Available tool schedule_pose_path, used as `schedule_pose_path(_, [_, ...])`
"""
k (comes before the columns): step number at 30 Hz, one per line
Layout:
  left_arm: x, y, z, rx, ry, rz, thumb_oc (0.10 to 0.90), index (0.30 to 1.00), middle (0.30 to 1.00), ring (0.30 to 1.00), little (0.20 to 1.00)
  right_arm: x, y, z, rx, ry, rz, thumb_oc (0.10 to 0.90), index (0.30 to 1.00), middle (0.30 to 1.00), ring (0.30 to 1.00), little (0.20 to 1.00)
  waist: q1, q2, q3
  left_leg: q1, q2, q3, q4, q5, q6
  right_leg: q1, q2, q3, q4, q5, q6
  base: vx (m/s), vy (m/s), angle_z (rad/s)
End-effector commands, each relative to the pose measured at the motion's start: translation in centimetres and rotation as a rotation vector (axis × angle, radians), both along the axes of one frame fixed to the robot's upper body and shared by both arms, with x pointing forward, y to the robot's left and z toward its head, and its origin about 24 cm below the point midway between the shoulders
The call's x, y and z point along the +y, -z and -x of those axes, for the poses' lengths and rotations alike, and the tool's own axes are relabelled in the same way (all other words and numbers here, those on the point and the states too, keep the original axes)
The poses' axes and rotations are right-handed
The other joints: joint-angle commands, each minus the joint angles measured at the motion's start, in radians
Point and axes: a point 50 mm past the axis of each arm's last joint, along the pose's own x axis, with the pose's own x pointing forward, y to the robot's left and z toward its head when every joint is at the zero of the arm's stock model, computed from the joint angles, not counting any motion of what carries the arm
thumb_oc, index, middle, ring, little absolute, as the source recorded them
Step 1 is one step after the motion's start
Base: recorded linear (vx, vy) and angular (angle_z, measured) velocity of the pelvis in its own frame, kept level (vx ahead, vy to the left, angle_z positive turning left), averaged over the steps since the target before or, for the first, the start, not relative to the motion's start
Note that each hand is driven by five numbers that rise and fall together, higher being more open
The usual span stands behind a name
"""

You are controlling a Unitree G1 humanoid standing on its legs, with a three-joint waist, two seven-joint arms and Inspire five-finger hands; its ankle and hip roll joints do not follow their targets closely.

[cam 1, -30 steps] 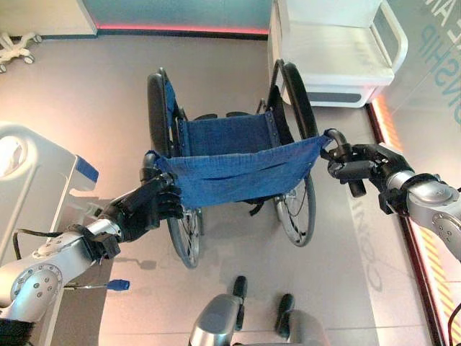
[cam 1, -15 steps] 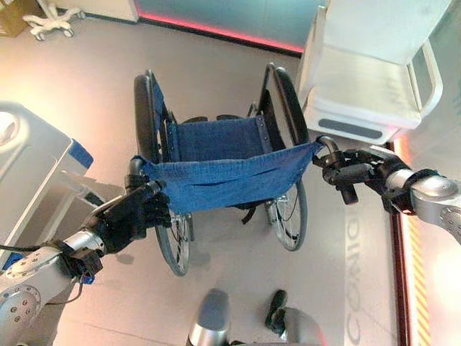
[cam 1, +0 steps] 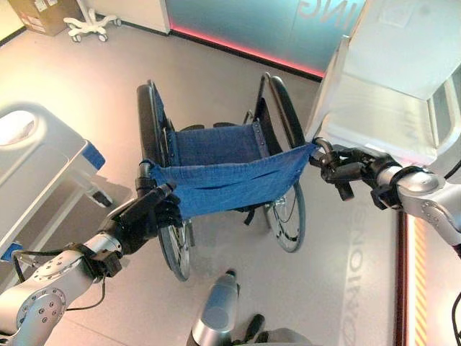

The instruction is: Push the wheelchair next to the bed

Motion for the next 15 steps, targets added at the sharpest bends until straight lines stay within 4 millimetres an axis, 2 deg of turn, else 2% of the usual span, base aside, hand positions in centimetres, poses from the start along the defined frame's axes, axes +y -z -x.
schedule_pose_path(1, [-0.6, -6.6, -2.8, -0.366, 0.033, -0.063, 0.4, 0.3, 0.3, 0.3, 0.3, 4.5, -3.1, 0.1, -0.22, -0.292, -0.051, 0.4, 0.3, 0.3, 0.3, 0.3, -0.052, -0.033, -0.139, 0.042, -0.099, 0.042, -0.176, 0.236, 0.091, 0.146, 0.055, -0.115, 0.071, 0.034, 0.094, 0.38, 0.103, -0.33])
schedule_pose_path(2, [-0.6, -6.7, -2.8, -0.367, 0.029, -0.065, 0.4, 0.3, 0.3, 0.3, 0.3, 4.6, -3.1, 0.1, -0.22, -0.299, -0.05, 0.4, 0.3, 0.3, 0.3, 0.3, -0.049, -0.037, -0.142, 0.044, -0.103, 0.042, -0.171, 0.229, 0.097, 0.147, 0.052, -0.118, 0.082, 0.041, 0.099, 0.6, 0.185, -0.35])
schedule_pose_path(3, [-0.2, -7.0, -3.1, -0.367, 0.03, -0.083, 0.4, 0.3, 0.3, 0.3, 0.3, 4.7, -2.7, 0.1, -0.214, -0.308, -0.046, 0.4, 0.3, 0.3, 0.3, 0.3, -0.036, -0.063, -0.158, 0.065, -0.131, 0.047, -0.166, 0.196, 0.138, 0.118, 0.039, -0.141, 0.251, 0.193, 0.182, 0.38, 0.125, -0.36])
schedule_pose_path(4, [-0.2, -7.0, -3.1, -0.37, 0.03, -0.086, 0.4, 0.3, 0.3, 0.3, 0.3, 4.7, -2.7, 0.1, -0.215, -0.31, -0.043, 0.4, 0.3, 0.3, 0.3, 0.3, -0.034, -0.068, -0.16, 0.069, -0.136, 0.044, -0.166, 0.193, 0.142, 0.109, 0.037, -0.142, 0.268, 0.213, 0.194, 0.45, 0.14, -0.35])
schedule_pose_path(5, [-0.2, -7.4, -3.2, -0.375, 0.034, -0.088, 0.4, 0.3, 0.3, 0.3, 0.3, 4.8, -2.7, 0.0, -0.222, -0.308, -0.041, 0.4, 0.3, 0.3, 0.3, 0.3, -0.026, -0.069, -0.167, 0.077, -0.14, 0.026, -0.164, 0.185, 0.151, 0.079, 0.05, -0.133, 0.359, 0.298, 0.233, 0.31, 0.068, -0.07])
schedule_pose_path(6, [-0.3, -7.6, -3.3, -0.379, 0.037, -0.081, 0.4, 0.3, 0.3, 0.3, 0.3, 5.0, -2.8, 0.0, -0.231, -0.31, -0.041, 0.4, 0.3, 0.3, 0.3, 0.3, -0.027, -0.067, -0.169, 0.089, -0.139, 0.012, -0.16, 0.179, 0.153, 0.039, 0.053, -0.122, 0.412, 0.343, 0.25, 0.41, 0.061, 0.19])
schedule_pose_path(7, [-0.4, -7.8, -3.3, -0.387, 0.041, -0.07, 0.4, 0.3, 0.3, 0.3, 0.3, 5.3, -2.9, -0.2, -0.25, -0.313, -0.045, 0.4, 0.3, 0.3, 0.3, 0.3, -0.032, -0.073, -0.163, 0.102, -0.152, -0.012, -0.149, 0.171, 0.153, 0.003, 0.033, -0.115, 0.439, 0.341, 0.255, 0.5, 0.02, 0.35])
schedule_pose_path(8, [-0.6, -8.2, -3.3, -0.392, 0.056, -0.06, 0.4, 0.3, 0.3, 0.3, 0.3, 5.5, -3.3, -0.2, -0.27, -0.306, -0.054, 0.4, 0.3, 0.3, 0.3, 0.3, -0.03, -0.077, -0.162, 0.093, -0.163, -0.03, -0.116, 0.16, 0.15, -0.006, 0.0, -0.114, 0.386, 0.301, 0.241, 0.5, -0.028, 0.29])
schedule_pose_path(10, [-0.8, -8.5, -3.2, -0.399, 0.079, -0.06, 0.4, 0.3, 0.3, 0.3, 0.3, 5.5, -3.8, -0.2, -0.288, -0.288, -0.052, 0.4, 0.3, 0.3, 0.3, 0.3, -0.029, -0.073, -0.161, 0.077, -0.162, -0.045, -0.076, 0.152, 0.143, -0.005, -0.021, -0.116, 0.307, 0.255, 0.212, 0.34, -0.083, 0.2])
schedule_pose_path(11, [-0.9, -9.1, -3.1, -0.412, 0.1, -0.048, 0.4, 0.3, 0.3, 0.3, 0.3, 5.1, -4.7, -0.2, -0.309, -0.271, -0.042, 0.4, 0.3, 0.3, 0.3, 0.3, -0.031, -0.066, -0.149, 0.061, -0.158, -0.07, -0.014, 0.136, 0.128, -0.011, -0.048, -0.118, 0.199, 0.178, 0.169, 0.3, -0.137, 0.23])
schedule_pose_path(13, [-0.9, -9.4, -2.9, -0.435, 0.108, -0.03, 0.4, 0.3, 0.3, 0.3, 0.3, 4.6, -5.4, -0.2, -0.324, -0.253, -0.025, 0.4, 0.3, 0.3, 0.3, 0.3, -0.045, -0.052, -0.122, 0.061, -0.152, -0.107, 0.072, 0.137, 0.105, -0.016, -0.076, -0.117, 0.061, 0.119, 0.129, 0.32, -0.162, 0.34])
schedule_pose_path(14, [-1.0, -9.5, -2.8, -0.452, 0.102, -0.011, 0.4, 0.3, 0.3, 0.3, 0.3, 4.2, -5.7, -0.1, -0.335, -0.25, -0.011, 0.4, 0.3, 0.3, 0.3, 0.3, -0.054, -0.042, -0.11, 0.071, -0.149, -0.134, 0.1, 0.136, 0.095, -0.042, -0.105, -0.102, -0.013, 0.14, 0.126, 0.27, -0.148, 0.44])
schedule_pose_path(15, [-1.1, -9.5, -2.7, -0.459, 0.103, -0.003, 0.4, 0.3, 0.3, 0.3, 0.3, 4.1, -5.9, 0.0, -0.343, -0.245, -0.005, 0.4, 0.3, 0.3, 0.3, 0.3, -0.068, -0.036, -0.101, 0.096, -0.149, -0.156, 0.112, 0.105, 0.094, -0.067, -0.133, -0.089, -0.05, 0.177, 0.142, 0.29, -0.167, 0.39])
